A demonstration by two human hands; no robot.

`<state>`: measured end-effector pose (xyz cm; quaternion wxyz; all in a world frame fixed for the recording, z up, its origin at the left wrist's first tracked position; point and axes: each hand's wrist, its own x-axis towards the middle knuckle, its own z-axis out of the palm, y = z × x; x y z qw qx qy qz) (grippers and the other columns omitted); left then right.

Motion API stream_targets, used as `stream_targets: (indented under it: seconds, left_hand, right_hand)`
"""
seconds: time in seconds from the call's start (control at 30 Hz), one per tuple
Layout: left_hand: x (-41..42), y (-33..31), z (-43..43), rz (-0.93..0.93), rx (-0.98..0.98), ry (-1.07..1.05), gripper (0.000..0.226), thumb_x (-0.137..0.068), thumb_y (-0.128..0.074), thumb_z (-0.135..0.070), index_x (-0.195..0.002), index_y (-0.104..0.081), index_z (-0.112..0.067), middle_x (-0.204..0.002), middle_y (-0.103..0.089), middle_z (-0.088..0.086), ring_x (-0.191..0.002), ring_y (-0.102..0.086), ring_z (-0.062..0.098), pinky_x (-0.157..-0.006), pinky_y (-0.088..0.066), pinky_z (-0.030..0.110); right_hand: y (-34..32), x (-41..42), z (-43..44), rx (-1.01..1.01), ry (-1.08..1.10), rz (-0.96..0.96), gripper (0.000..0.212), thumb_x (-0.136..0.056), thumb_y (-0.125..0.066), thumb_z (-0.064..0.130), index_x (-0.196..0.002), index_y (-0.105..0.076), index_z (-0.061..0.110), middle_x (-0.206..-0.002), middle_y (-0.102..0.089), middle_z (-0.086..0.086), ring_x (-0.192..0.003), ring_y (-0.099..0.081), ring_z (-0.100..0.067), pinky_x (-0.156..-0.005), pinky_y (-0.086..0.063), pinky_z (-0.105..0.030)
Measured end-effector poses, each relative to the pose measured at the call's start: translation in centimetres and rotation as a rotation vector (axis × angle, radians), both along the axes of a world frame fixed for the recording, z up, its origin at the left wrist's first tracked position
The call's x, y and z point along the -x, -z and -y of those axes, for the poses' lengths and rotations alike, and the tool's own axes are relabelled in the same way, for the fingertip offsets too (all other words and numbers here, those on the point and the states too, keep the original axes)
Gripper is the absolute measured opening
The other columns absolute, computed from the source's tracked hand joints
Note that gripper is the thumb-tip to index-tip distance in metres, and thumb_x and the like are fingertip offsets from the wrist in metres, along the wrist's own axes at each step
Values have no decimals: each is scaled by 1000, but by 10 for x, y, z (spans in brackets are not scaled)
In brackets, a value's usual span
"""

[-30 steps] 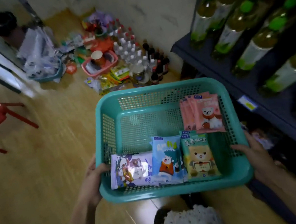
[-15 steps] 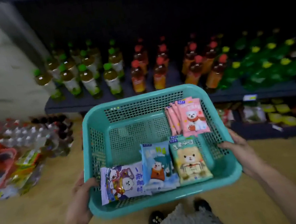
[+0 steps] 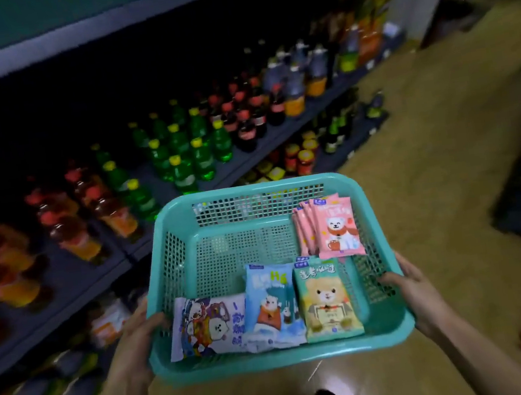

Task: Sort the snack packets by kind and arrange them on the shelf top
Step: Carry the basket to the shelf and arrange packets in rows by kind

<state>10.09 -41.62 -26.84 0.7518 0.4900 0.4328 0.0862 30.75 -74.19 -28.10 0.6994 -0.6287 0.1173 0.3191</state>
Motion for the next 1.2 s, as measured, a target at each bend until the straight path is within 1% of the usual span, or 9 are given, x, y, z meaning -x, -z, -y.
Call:
stream_targets:
  seconds: [0.07,0.27,0.43,0.53,0.7,0.87,0.93,1.03,1.2]
  left_hand:
    - [-56,0,14,11,-3,104,53,-61,-41,7,-91,-70,-26,-100,-67,16,-84,-63,35,-76,-51,44]
    - [-208,-1,68,19,-15,381,61,-74,-25,18,-100,-63,-21,-76,-75,4,-63,-70,22,-49,-55,29]
    - [-327,6,108,9,-54,587,60,-75,-26,18,-105,-62,-18,-75,-74,2,-69,-67,22,-49,-54,25]
    - [-397,8,134,24,-101,686,51,-69,-35,14,-108,-58,-10,-70,-72,1,-63,-66,18,-46,-51,20]
    - [-495,16,166,-7,-118,799,60,-49,-43,-1,-105,-61,-13,-94,-66,17,-82,-61,33,-56,-50,31]
    - [-564,30,195,-5,-60,829,55,-65,-46,7,-117,-57,-7,-102,-65,19,-86,-63,35,-52,-53,31]
    - [-585,37,207,-6,-29,799,51,-80,-34,17,-117,-56,-10,-102,-66,15,-78,-68,26,-53,-55,31]
    - [-613,49,226,-26,6,719,56,-80,-27,20,-116,-57,-11,-94,-71,12,-72,-69,23,-54,-54,33]
    - [-644,65,261,-59,55,450,56,-81,-32,18,-122,-52,-13,-94,-65,11,-76,-62,26,-57,-49,33]
  right_hand:
    - [0,-20,35,15,90,24,50,-85,-42,-14,-121,-55,18,-84,-75,-3,-67,-70,-19,-57,-60,-32]
    - [-5,-72,118,56,341,17,50,-88,-43,-10,-127,-52,20,-98,-69,-10,-67,-70,-21,-56,-60,-34]
    - [-3,-115,166,45,506,-65,55,-90,-45,-4,-137,-44,25,-104,-65,-15,-86,-65,-34,-56,-60,-39]
    - [-4,-148,187,63,607,-91,56,-90,-46,-3,-139,-41,25,-100,-64,-13,-82,-64,-32,-50,-59,-37]
    - [-9,-208,217,59,668,-104,53,-92,-44,0,-137,-41,27,-104,-62,-14,-87,-63,-35,-48,-58,-36]
    - [-9,-276,250,94,665,-111,55,-92,-45,0,-140,-38,27,-102,-62,-14,-86,-63,-35,-49,-59,-38]
    - [-4,-309,266,95,649,-112,54,-92,-45,0,-139,-38,26,-102,-62,-14,-84,-63,-35,-48,-58,-39]
    - [8,-366,284,124,619,-134,49,-91,-43,-4,-133,-46,22,-97,-67,-13,-79,-65,-34,-49,-58,-41]
    - [34,-487,311,184,430,-94,52,-84,-42,-13,-120,-55,23,-64,-73,8,-53,-68,-12,-45,-55,-24]
